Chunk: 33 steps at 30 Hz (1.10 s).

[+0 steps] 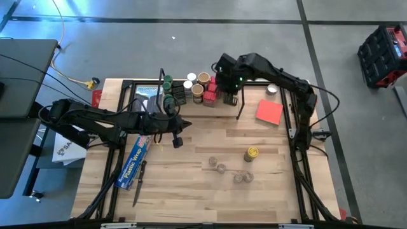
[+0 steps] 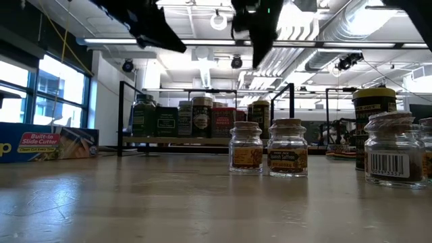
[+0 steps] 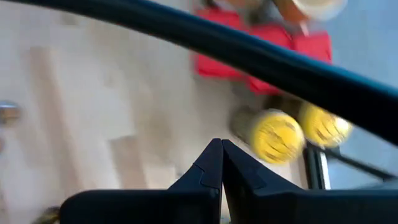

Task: Shelf spices
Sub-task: Adjust the red seasoning cans on the shelf

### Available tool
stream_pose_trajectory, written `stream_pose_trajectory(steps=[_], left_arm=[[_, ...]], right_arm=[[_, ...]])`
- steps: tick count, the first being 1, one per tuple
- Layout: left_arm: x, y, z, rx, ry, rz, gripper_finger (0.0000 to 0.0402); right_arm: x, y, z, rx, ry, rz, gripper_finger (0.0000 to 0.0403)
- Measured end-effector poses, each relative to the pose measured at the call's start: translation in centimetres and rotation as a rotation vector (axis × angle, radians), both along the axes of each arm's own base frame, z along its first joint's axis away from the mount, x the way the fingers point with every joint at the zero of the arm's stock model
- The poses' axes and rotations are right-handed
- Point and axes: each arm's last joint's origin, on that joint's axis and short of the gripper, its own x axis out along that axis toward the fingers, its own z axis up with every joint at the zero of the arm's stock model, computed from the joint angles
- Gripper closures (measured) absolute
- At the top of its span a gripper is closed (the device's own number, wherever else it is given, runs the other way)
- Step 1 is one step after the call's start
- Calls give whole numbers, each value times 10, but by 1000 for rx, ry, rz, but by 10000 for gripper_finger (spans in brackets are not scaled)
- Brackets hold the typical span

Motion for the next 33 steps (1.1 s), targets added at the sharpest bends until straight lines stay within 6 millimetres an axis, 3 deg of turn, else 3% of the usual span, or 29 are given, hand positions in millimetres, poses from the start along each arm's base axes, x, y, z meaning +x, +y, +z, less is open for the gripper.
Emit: stream_pose_trajectory(steps=[4,7,9,14,19,26,33], left_arm=[[-3,4,-5,-4,35,115,401],[-6,5,-8,0,59,161,401],[-7,5,-9,-1,74,162,401],[-8,0,-11,3,97,144,401],[-8,-3,-11,13,104,127,401],[-8,-3,-11,20,103,127,401],[-8,-3,-11,19,102,127,401]], right_arm=[[17,38,11,-46,-110,109,403],[38,57,0,-82,-215,172,403],[53,59,-14,-112,-298,156,403],[65,42,-69,-205,-346,16,403],[55,13,-100,-186,-350,-106,403],[44,-9,-118,-115,-386,-137,403],[37,-14,-121,-94,-344,-139,403]])
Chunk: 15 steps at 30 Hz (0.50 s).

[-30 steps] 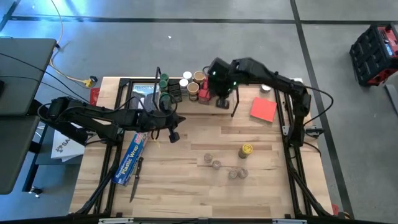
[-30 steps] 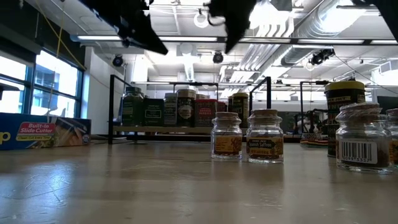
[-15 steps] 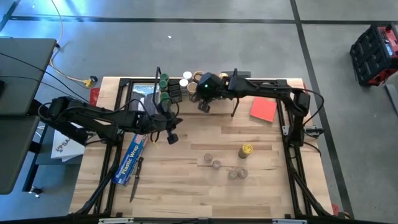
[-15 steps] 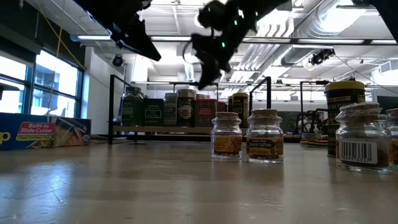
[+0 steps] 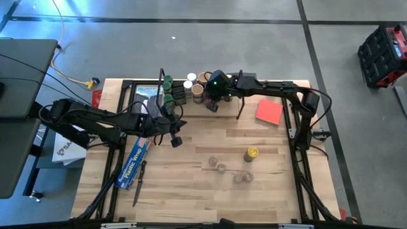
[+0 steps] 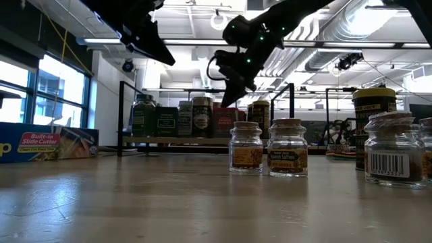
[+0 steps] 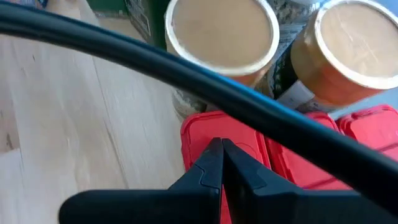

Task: Shelf spices
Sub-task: Adjust the red seasoning cans on the shelf

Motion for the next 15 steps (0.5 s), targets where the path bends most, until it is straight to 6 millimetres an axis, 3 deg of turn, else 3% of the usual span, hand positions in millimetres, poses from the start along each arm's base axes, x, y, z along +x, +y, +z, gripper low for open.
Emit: stream_pose_trajectory(steps=[15], left_arm=[[0,0,0,-5,-3,4,401]], right_arm=[[-8,-1,2,-63,92,126,403]])
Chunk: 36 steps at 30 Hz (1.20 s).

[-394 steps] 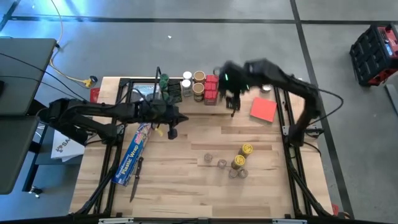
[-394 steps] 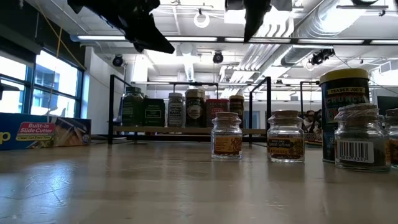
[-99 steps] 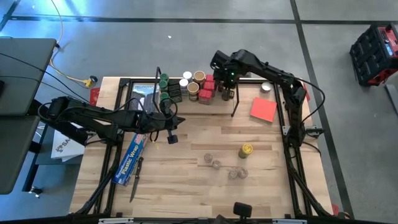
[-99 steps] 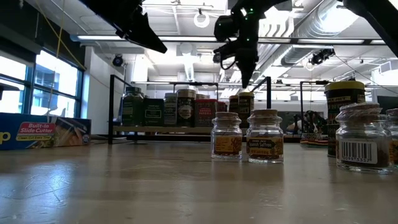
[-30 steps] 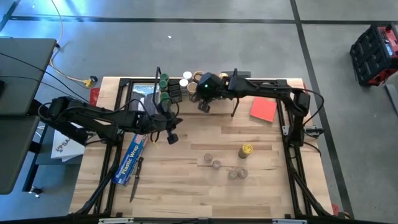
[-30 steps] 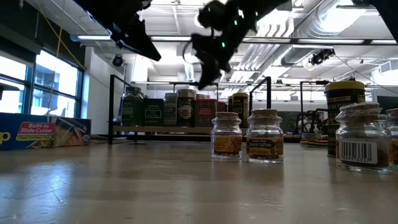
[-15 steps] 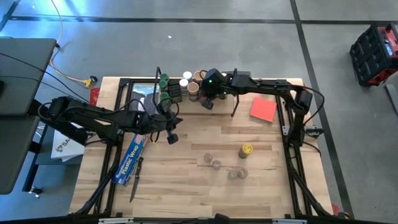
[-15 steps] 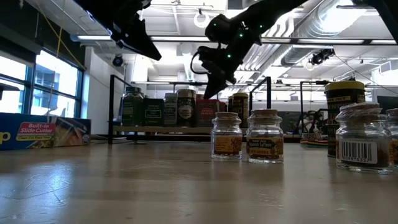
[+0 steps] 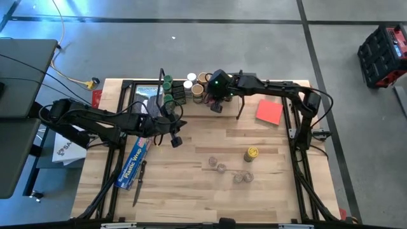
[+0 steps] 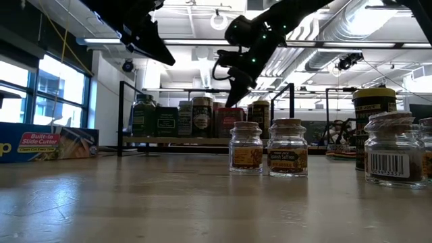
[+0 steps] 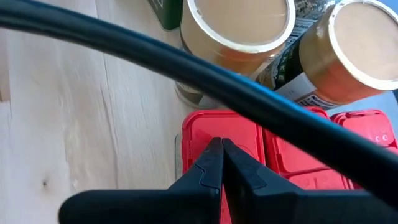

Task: Shelf spices
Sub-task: Adjust the red seasoning cans on the shelf

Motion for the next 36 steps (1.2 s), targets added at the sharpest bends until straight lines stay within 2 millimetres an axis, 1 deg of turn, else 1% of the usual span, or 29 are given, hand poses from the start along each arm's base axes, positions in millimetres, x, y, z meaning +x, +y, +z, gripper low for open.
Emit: stream_pose_trajectory(steps=[5,7,8,11,15,17,18,20,23,27,30,33,36], left_arm=[[0,0,0,0,0,1,401],[0,0,0,0,-1,0,401],[0,0,0,0,0,0,401],[0,0,0,-1,0,0,401],[0,-1,0,-5,-1,-4,401],[0,-2,0,-9,-3,-5,401],[0,-2,0,-9,-5,-6,401],[0,-2,0,-5,-3,-8,401],[0,-2,0,-5,-4,-9,401],[0,-2,0,-4,-1,-8,401],[0,-3,0,-4,3,-15,401],[0,-5,0,-4,3,-22,401],[-1,-5,0,-5,3,-25,401]], right_arm=[[-6,2,8,-26,8,5,403],[-10,6,18,-30,-2,8,403],[-13,10,26,-37,-19,15,403],[-23,32,55,-56,-69,57,403],[-34,75,89,-69,-144,137,403],[-39,94,103,-113,-175,148,403],[-40,100,106,-128,-182,138,403],[-40,105,104,-112,-169,98,403],[-34,93,88,-67,-123,10,403],[-21,65,58,-40,-41,-71,403],[-15,42,34,-23,20,-120,403],[-11,23,20,-12,26,-134,403],[-9,13,12,-5,28,-149,403]])
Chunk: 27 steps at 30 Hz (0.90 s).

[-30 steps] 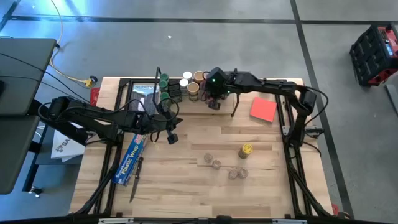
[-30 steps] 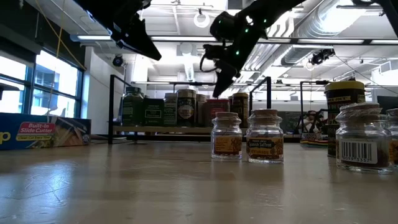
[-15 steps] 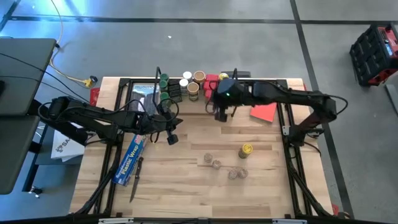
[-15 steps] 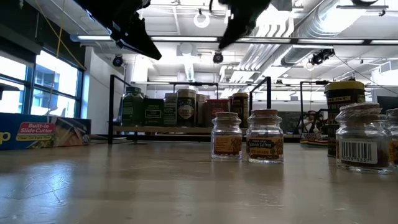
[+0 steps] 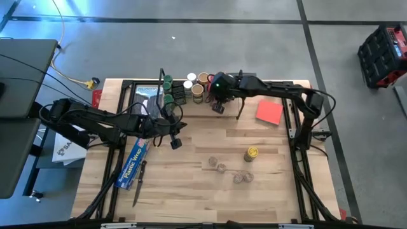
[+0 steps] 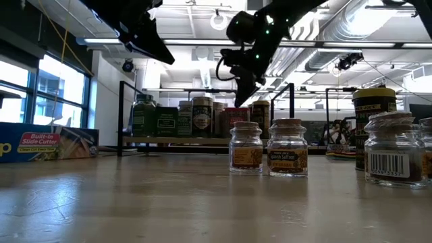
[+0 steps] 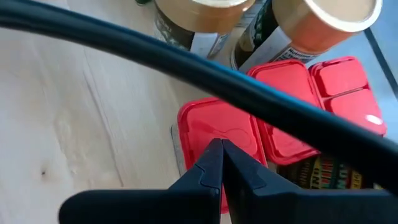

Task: Shelf spices
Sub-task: Adjust the red seasoning cans on the shelf, then put the yellow seasoning bottle on the shelf and align it with the other yellow seasoning bottles

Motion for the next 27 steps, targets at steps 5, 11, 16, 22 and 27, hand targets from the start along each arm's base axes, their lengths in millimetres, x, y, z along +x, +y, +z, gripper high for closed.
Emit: stream_pose_trajectory(steps=[5,11,16,22,27], left_arm=[[0,0,0,-5,-2,1,401],[0,0,0,-5,-5,2,401],[0,0,0,-5,-3,2,401],[0,0,0,-6,-6,3,401],[0,0,0,-7,-1,3,401]], right_arm=[[0,-8,-4,37,-14,5,403],[5,-13,-6,9,-42,41,403],[5,-14,-4,-4,-52,68,403],[-4,4,29,-61,-106,113,403],[-25,50,69,-106,-113,135,403]])
